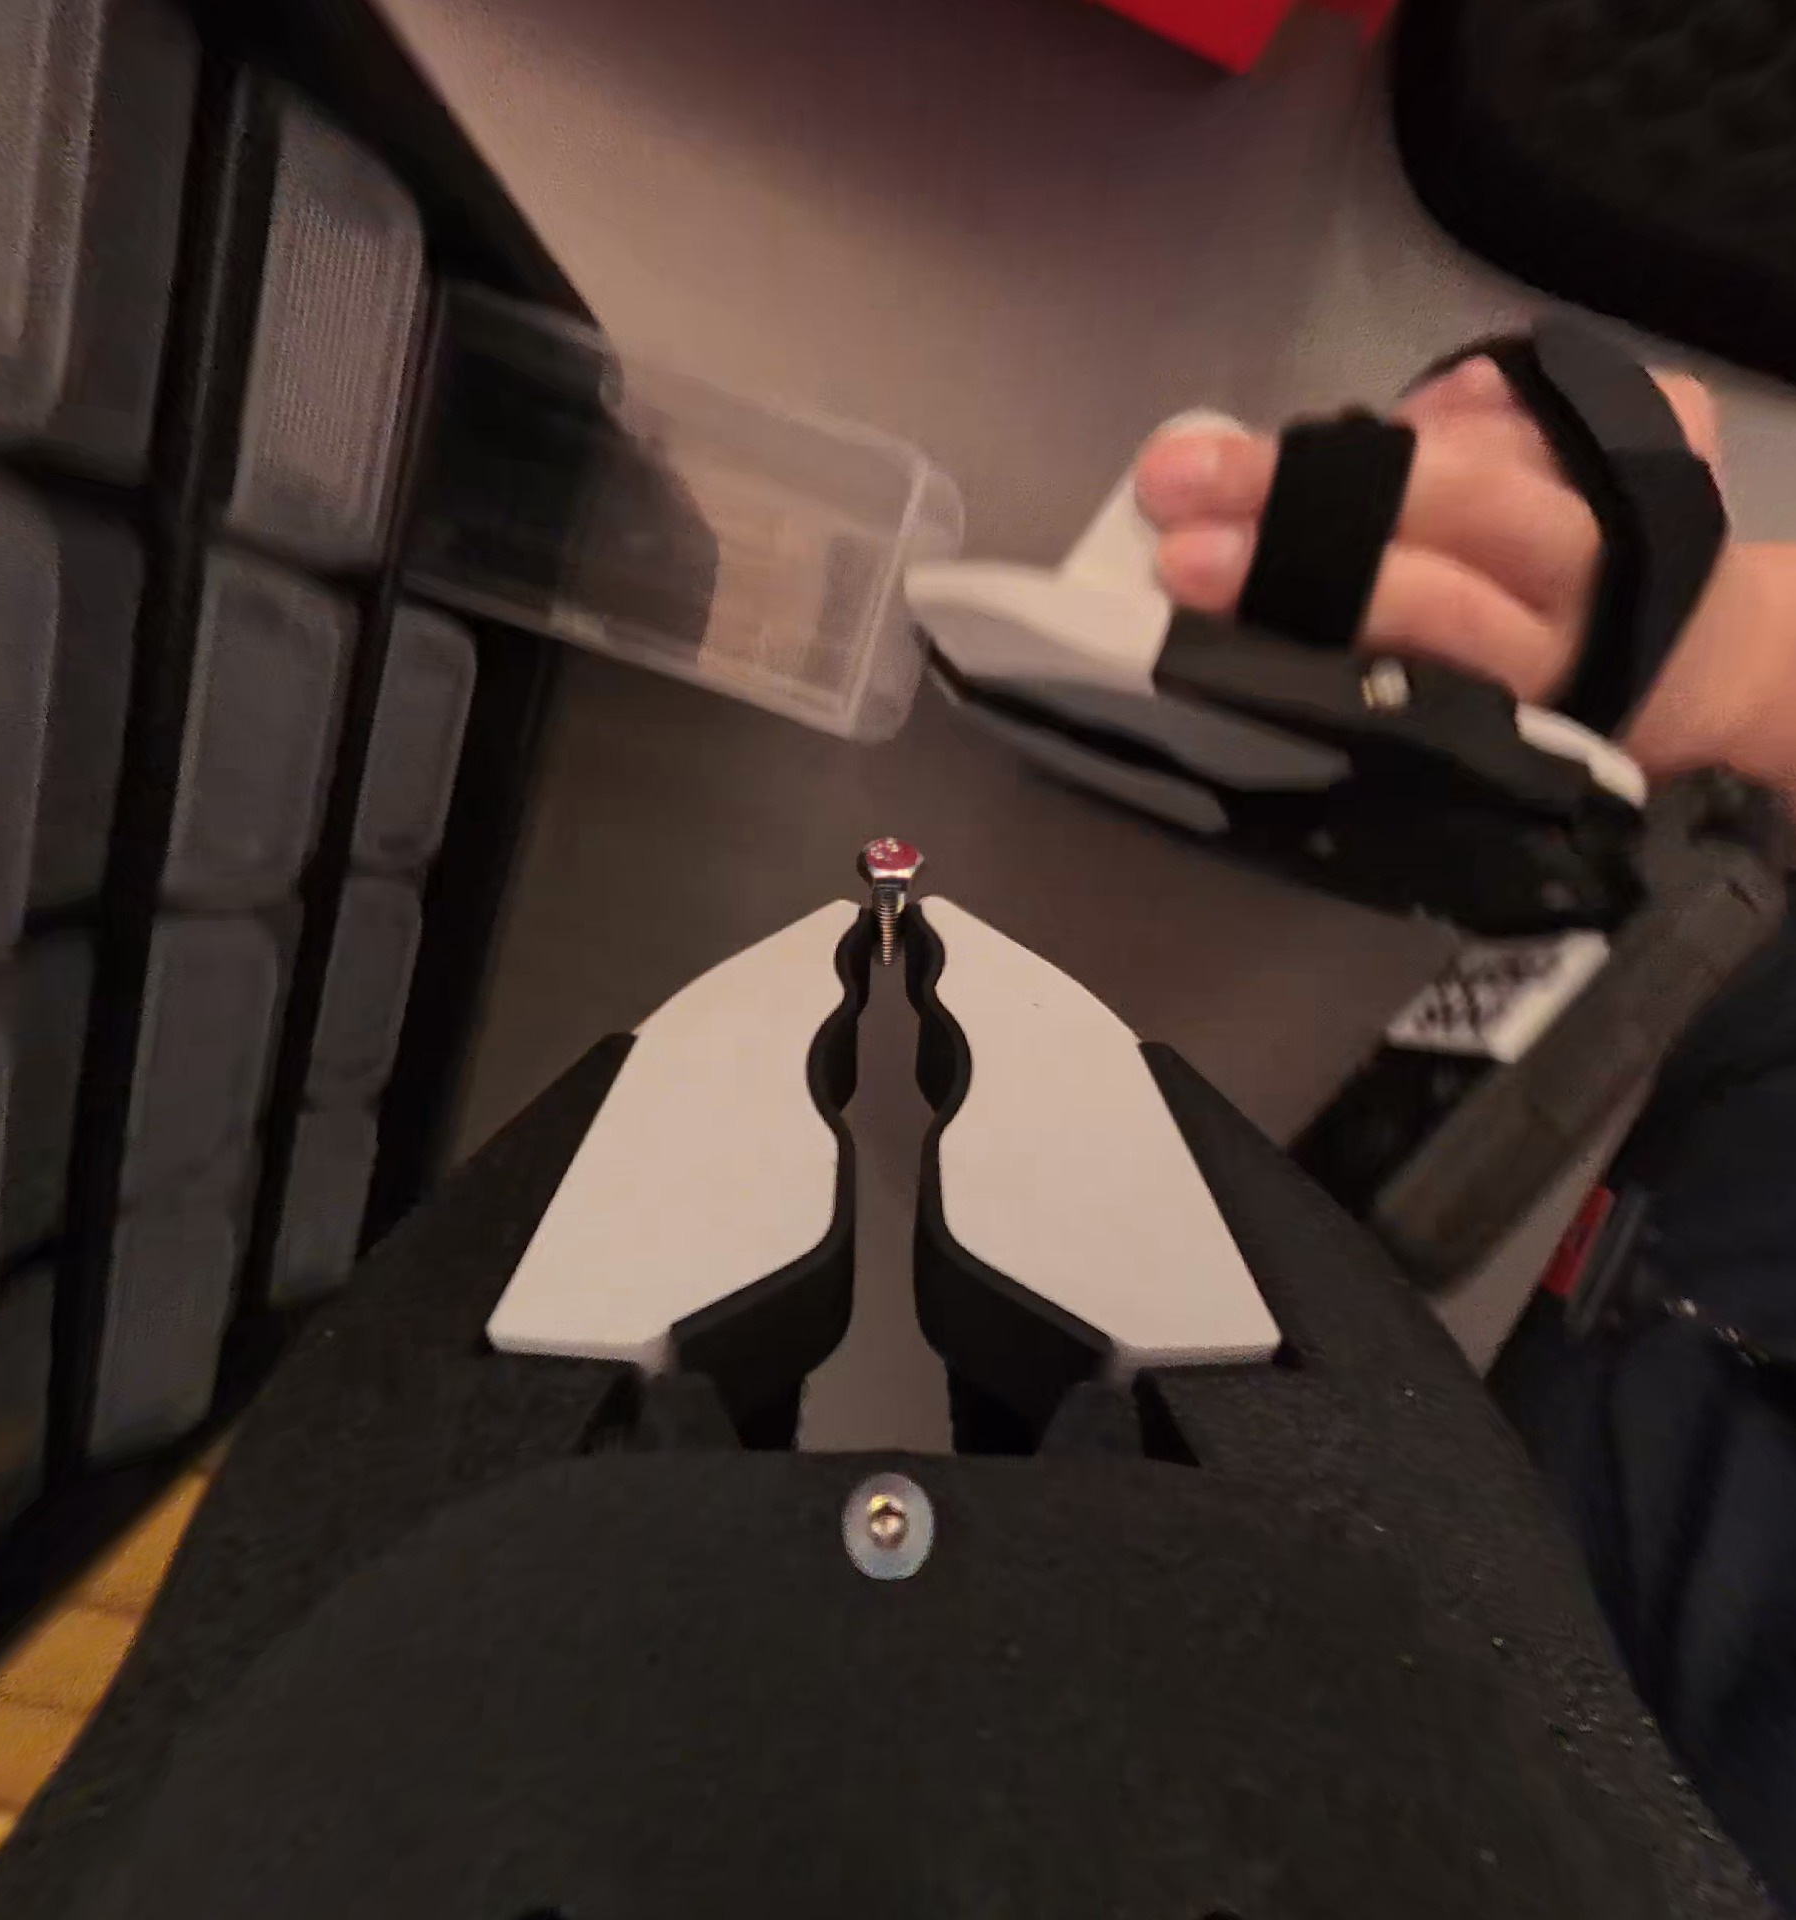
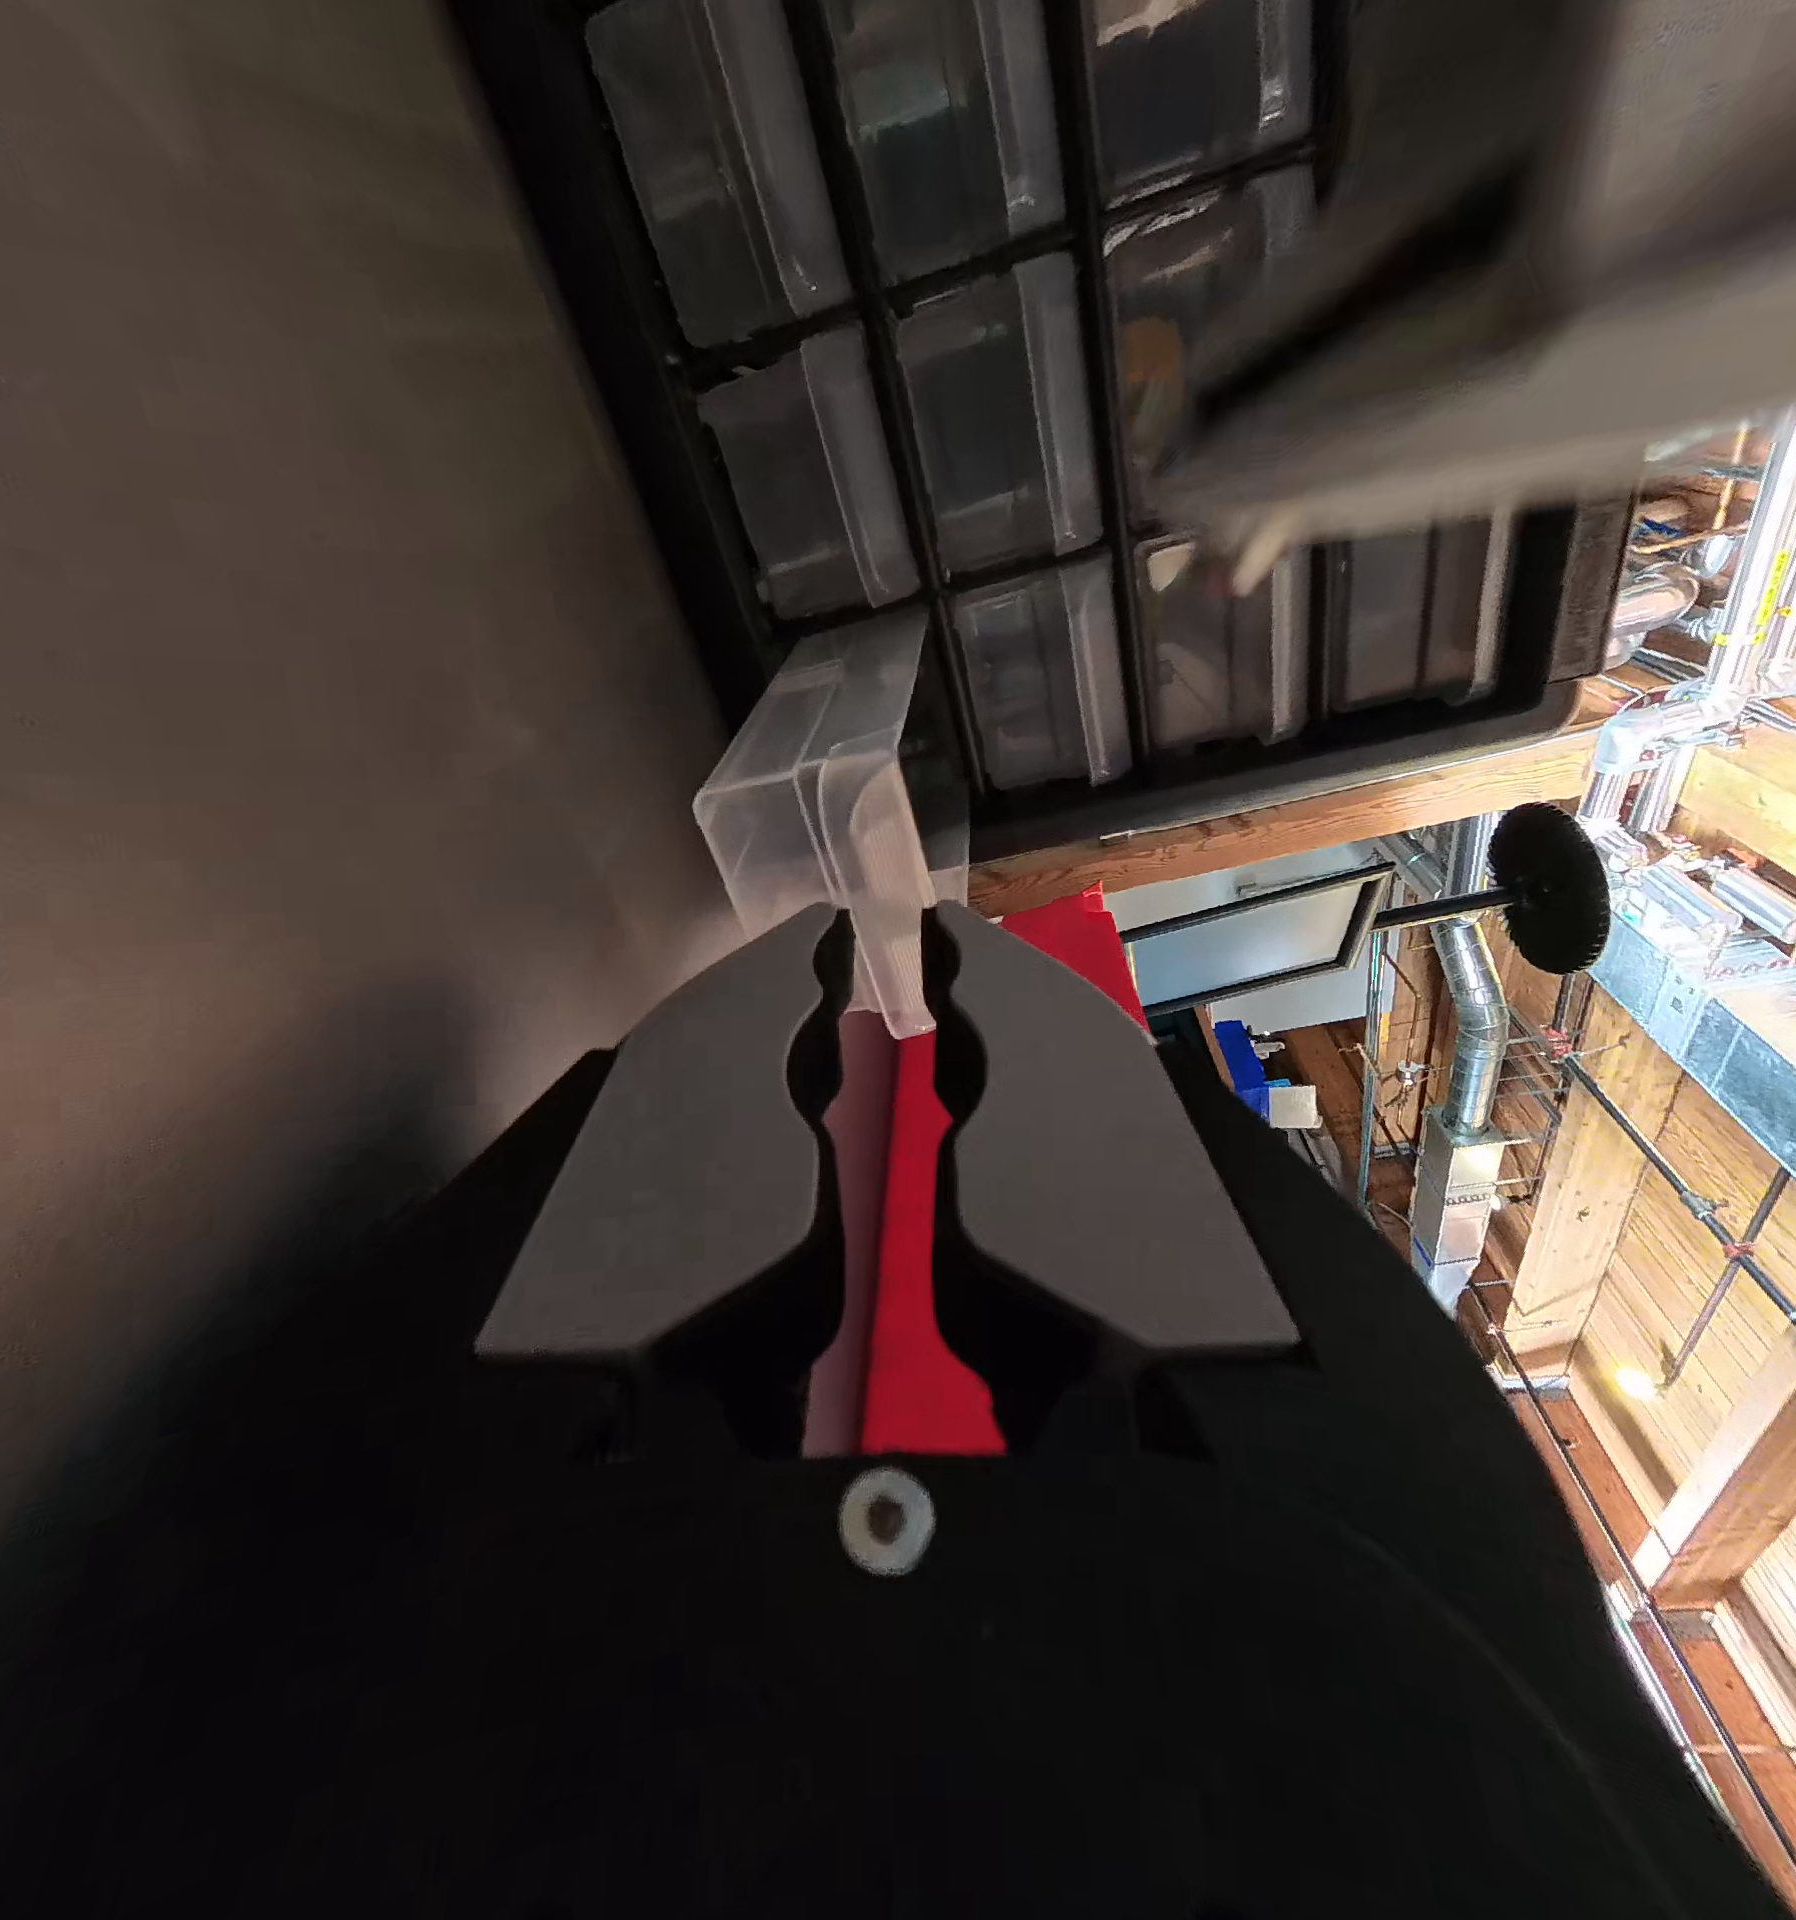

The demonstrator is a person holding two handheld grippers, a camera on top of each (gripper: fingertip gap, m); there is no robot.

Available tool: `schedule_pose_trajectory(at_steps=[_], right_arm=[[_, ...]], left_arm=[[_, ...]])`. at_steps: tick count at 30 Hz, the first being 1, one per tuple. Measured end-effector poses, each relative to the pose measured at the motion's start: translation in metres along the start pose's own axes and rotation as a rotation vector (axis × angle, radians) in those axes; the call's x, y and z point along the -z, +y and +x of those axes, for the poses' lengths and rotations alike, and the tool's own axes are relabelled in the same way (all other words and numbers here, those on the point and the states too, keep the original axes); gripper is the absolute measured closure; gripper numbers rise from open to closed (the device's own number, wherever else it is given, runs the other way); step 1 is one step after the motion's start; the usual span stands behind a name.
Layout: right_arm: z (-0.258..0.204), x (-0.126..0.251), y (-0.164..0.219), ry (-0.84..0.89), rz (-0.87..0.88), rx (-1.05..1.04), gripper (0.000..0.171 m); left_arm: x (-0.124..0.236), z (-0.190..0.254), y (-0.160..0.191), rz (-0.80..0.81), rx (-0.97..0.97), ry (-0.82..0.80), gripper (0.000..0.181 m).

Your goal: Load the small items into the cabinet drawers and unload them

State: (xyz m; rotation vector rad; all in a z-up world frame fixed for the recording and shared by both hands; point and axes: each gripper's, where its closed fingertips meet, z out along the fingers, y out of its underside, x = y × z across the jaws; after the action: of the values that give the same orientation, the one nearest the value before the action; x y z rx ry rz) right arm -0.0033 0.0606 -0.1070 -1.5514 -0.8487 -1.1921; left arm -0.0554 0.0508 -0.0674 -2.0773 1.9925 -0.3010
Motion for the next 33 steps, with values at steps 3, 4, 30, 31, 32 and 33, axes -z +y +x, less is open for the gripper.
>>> schedule_pose_trajectory(at_steps=[3,4,30,31,32,33], right_arm=[[-0.002,0.001,0.000,-0.005,0.002,0.003,0.158],[-0.002,0.001,-0.001,-0.006,0.004,0.005,0.158],[-0.003,0.000,-0.001,-0.042,0.019,-0.055,0.156],[-0.003,0.000,0.000,-0.041,0.020,-0.056,0.156],[-0.003,-0.001,0.000,-0.038,0.020,-0.056,0.156],[-0.003,-0.002,0.000,-0.032,0.018,-0.054,0.156]], left_arm=[[-0.023,-0.010,-0.030,-0.027,-0.037,-0.046,0.175],[-0.027,-0.014,-0.038,-0.029,-0.048,-0.057,0.175],[-0.066,-0.037,-0.042,-0.295,-0.091,-0.146,0.163],[-0.058,-0.036,-0.044,-0.260,-0.087,-0.146,0.164],[-0.048,-0.033,-0.045,-0.219,-0.079,-0.143,0.165],[-0.037,-0.030,-0.045,-0.175,-0.068,-0.134,0.166]])
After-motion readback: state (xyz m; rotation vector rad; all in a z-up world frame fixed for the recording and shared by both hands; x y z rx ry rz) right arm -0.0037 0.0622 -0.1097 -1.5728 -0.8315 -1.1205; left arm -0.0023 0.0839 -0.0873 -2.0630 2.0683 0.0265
